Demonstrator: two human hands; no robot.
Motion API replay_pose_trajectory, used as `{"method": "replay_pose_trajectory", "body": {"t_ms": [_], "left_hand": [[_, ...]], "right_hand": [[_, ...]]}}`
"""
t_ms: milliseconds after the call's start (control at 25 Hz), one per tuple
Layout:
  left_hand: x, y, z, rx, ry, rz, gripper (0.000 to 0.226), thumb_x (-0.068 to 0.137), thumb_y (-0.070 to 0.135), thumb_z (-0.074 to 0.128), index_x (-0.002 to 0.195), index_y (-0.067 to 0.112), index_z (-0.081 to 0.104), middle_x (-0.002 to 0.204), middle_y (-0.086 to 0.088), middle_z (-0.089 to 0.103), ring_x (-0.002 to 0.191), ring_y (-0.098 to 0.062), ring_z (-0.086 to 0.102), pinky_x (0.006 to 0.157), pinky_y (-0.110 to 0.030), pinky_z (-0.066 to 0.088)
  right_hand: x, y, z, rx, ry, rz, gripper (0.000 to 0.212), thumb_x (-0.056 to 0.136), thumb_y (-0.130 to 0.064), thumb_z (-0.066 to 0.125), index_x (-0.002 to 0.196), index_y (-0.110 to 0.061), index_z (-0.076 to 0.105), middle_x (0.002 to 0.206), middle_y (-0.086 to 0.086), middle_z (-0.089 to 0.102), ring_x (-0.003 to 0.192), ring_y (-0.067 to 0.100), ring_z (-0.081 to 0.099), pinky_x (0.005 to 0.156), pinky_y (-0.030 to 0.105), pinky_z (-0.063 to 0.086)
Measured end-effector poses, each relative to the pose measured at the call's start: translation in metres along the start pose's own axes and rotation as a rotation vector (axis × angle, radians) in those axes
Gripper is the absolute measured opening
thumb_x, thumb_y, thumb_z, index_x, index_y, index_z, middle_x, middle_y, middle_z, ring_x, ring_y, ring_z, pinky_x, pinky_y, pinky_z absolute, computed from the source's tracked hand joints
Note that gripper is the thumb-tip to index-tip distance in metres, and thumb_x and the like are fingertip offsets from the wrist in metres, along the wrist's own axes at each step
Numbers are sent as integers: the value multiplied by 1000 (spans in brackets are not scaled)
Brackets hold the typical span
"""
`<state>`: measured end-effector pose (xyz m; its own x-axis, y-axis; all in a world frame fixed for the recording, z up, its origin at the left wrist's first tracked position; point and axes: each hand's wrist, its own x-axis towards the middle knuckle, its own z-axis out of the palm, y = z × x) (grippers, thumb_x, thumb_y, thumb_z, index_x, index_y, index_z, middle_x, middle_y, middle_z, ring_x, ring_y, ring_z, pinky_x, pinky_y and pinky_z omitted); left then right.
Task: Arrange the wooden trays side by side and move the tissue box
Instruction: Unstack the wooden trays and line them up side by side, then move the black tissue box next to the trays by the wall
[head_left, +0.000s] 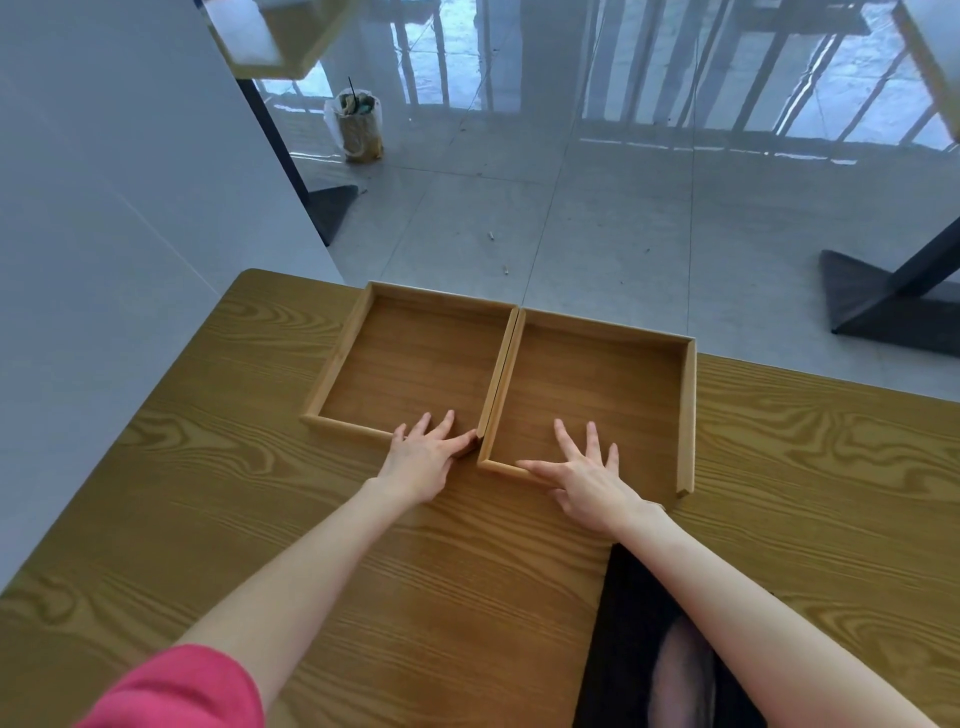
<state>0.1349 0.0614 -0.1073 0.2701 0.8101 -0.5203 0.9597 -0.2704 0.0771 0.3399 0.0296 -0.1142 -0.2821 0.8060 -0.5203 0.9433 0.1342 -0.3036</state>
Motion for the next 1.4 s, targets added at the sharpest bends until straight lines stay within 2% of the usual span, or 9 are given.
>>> {"method": "replay_pose_trajectory", "body": {"t_ms": [320,520,720,960,1080,1200,1320,1400], "left_hand": [[-2,-2,-1,38,0,17,48,100,23,28,145,35,18,159,-3,10,146,-30,11,119,-47,18],[-3,1,-8,22,-74,13,53,98,24,35,147,32,15,160,-4,5,147,-31,7,119,-50,11],[-17,4,-14,58,-82,-12,56,97,34,37,148,26,15,159,-5,12,146,-31,7,118,-53,4],[-52,19,-22,1,11,-22,57,96,38,37,147,24,17,158,-6,17,147,-28,9,118,-52,1],[-76,37,-16,-64,36,7,58,95,39,39,147,21,19,158,-6,19,147,-25,11,119,-51,4],[-97,60,-6,-192,38,40,61,94,40,42,146,17,22,156,-6,24,145,-24,20,120,-49,14],[-118,88,10,-359,-10,79,64,93,40,46,146,15,23,154,-8,28,142,-24,28,116,-43,28],[-129,109,20,-431,-53,96,66,92,42,47,146,14,22,154,-10,28,142,-24,27,116,-40,29]], "right_hand": [[-2,-1,0,-5,14,2,58,96,-7,39,140,-44,28,158,10,-13,139,45,-20,113,63,-2],[-3,-7,-2,-36,11,16,60,95,-10,40,142,-42,23,158,13,-11,140,46,-15,115,61,1],[-13,-13,-3,-40,76,1,62,94,-27,47,146,-33,14,159,7,6,146,32,0,116,57,2],[-45,-19,-6,-31,176,-14,58,95,-30,44,146,-26,18,156,4,23,146,23,11,118,49,5],[-68,-19,-2,-29,210,2,57,95,-31,44,146,-25,20,155,5,25,145,22,14,119,47,7],[-92,-15,2,-24,238,35,56,94,-32,44,145,-24,23,153,6,29,144,22,19,119,46,12],[-117,-5,9,-18,262,63,54,94,-33,44,145,-23,26,150,7,36,140,24,28,118,45,18],[-130,2,12,-13,263,86,53,95,-35,42,144,-23,27,148,6,39,137,24,33,117,44,20]]}}
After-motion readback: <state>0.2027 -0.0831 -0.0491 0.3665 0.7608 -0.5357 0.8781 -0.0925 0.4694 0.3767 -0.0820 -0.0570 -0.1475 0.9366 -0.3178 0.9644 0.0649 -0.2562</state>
